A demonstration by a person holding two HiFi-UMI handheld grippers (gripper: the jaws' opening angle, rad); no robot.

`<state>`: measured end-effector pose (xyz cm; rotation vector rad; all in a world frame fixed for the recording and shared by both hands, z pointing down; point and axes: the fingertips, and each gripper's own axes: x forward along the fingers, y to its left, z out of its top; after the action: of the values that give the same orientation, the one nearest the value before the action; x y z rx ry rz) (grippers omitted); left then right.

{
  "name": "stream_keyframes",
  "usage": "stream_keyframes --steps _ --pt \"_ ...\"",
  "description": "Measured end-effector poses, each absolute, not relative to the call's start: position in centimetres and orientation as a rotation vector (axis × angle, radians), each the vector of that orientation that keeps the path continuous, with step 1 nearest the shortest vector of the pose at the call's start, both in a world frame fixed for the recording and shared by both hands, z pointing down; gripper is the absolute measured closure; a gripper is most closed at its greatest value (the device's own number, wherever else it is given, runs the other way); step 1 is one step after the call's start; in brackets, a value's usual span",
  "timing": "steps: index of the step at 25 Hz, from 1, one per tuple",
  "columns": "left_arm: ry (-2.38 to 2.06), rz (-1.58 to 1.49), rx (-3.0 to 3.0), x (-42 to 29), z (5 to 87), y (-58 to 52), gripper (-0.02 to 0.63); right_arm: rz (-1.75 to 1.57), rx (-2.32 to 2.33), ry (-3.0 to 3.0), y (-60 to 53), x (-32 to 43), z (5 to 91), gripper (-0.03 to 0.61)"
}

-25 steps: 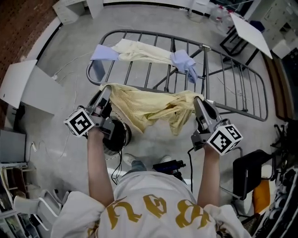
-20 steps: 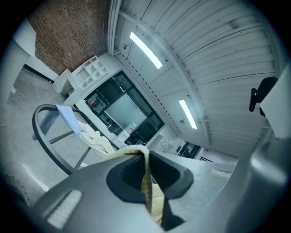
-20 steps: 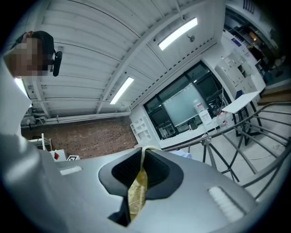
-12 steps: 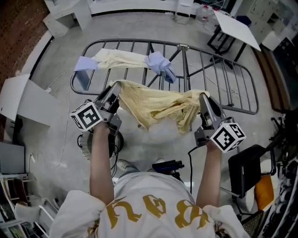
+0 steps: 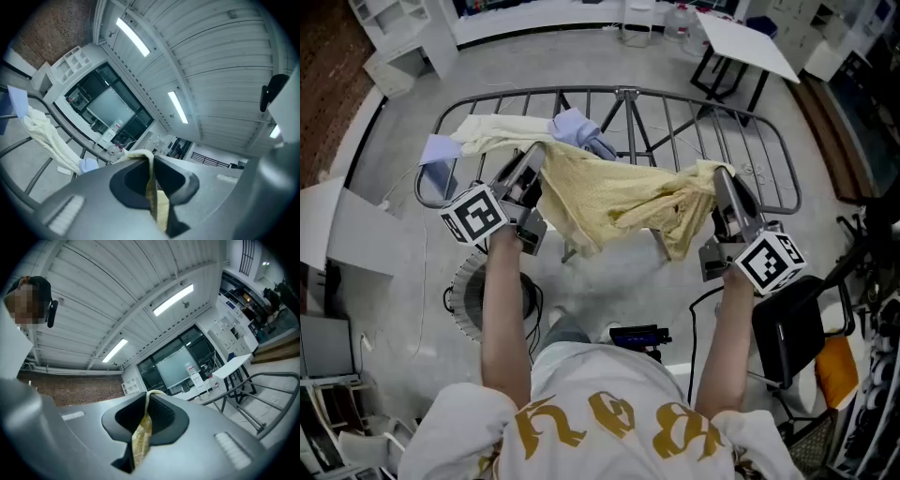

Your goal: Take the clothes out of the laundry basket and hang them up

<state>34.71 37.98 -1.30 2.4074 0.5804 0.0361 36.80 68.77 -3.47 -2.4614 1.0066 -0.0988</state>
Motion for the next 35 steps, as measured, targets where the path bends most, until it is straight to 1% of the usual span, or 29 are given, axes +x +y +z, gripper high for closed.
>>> stream_keyframes --steps 6,11,16,23,30,35 --pt "0.664 0.054 2.419 38.1 -1.9 40.7 0.586 -0.042 -2.532 0.917 71.8 38.6 -4.4 0.537" --pt "0.697 0.05 2.409 43.4 -2.8 43.6 0.586 -0.032 -2.587 0.861 74.7 42.8 -5.3 0.537" --pt "0.718 0.058 2.431 48.4 -2.7 44.3 0.586 -0.025 -2.616 0.838 75.0 46.4 -5.5 0.537" --pt "0.785 0.077 2.391 57.0 -2.6 44.9 0.586 -0.026 -2.664 0.756 75.0 53.4 -5.4 0.537" --pt "0.783 0.126 2.427 66.3 -1.9 45.7 0.586 -0.092 -2.714 0.697 75.2 60.7 -3.7 0.537" --pt "0.768 0.277 2.56 71.1 2.0 46.8 0.586 -0.238 -2.777 0.643 75.4 65.2 0.5 0.537"
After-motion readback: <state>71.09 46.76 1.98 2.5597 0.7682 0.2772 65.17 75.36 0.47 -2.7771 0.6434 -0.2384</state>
